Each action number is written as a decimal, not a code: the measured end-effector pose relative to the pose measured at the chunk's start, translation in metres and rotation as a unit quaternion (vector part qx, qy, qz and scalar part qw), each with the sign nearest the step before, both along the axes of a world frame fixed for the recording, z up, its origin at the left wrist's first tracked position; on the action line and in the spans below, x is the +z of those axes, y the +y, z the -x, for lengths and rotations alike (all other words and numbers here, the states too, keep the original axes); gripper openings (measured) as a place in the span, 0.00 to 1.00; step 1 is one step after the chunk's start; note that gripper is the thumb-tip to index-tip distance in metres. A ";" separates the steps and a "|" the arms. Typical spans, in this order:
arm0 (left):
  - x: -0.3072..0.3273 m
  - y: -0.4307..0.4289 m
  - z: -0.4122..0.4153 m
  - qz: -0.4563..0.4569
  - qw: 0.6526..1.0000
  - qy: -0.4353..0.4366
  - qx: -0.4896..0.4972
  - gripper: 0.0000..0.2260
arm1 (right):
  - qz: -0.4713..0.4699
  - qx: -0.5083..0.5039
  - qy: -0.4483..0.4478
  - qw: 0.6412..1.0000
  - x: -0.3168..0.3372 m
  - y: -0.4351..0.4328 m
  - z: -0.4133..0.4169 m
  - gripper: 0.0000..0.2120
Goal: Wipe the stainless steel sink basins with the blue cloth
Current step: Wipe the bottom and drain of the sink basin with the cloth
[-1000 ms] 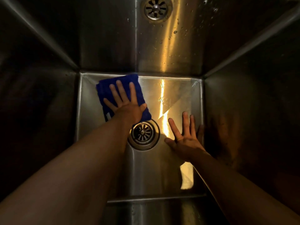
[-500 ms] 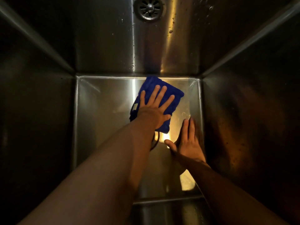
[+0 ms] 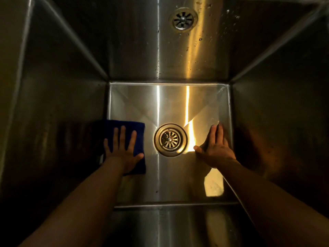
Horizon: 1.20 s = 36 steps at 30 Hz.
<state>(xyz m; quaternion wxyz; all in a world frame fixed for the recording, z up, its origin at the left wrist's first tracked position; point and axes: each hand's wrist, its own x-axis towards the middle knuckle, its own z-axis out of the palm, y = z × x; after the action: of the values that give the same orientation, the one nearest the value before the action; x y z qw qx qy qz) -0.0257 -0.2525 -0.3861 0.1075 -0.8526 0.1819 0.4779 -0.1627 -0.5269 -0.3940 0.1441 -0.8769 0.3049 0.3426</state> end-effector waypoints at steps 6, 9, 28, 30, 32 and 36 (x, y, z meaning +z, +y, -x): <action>0.017 0.004 0.066 -0.066 0.993 0.099 0.014 0.42 | -0.017 -0.022 0.024 0.999 0.006 0.002 -0.006 0.50; 0.021 -0.001 0.087 -0.076 0.989 0.129 0.007 0.44 | -0.012 -0.022 0.024 0.999 0.007 0.003 -0.007 0.49; 0.013 -0.009 0.115 -0.037 0.998 0.054 -0.002 0.45 | 0.111 0.066 -0.039 0.991 -0.001 0.002 -0.004 0.52; 0.013 -0.016 0.118 -0.027 0.999 0.045 0.009 0.46 | 0.109 0.065 -0.038 0.991 0.000 0.001 -0.005 0.53; 0.011 -0.030 0.122 -0.007 0.999 0.034 0.014 0.47 | 0.108 0.064 -0.038 0.991 0.002 0.001 -0.006 0.53; 0.008 -0.068 0.133 0.054 0.998 0.024 0.017 0.49 | 0.093 0.052 -0.029 0.994 0.006 0.002 -0.007 0.52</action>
<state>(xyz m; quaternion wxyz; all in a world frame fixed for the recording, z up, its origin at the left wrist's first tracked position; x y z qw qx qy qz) -0.1586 -0.3202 -0.3784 0.0492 -0.8486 0.1955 0.4891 -0.1561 -0.5252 -0.3884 0.0524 -0.9108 0.2853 0.2938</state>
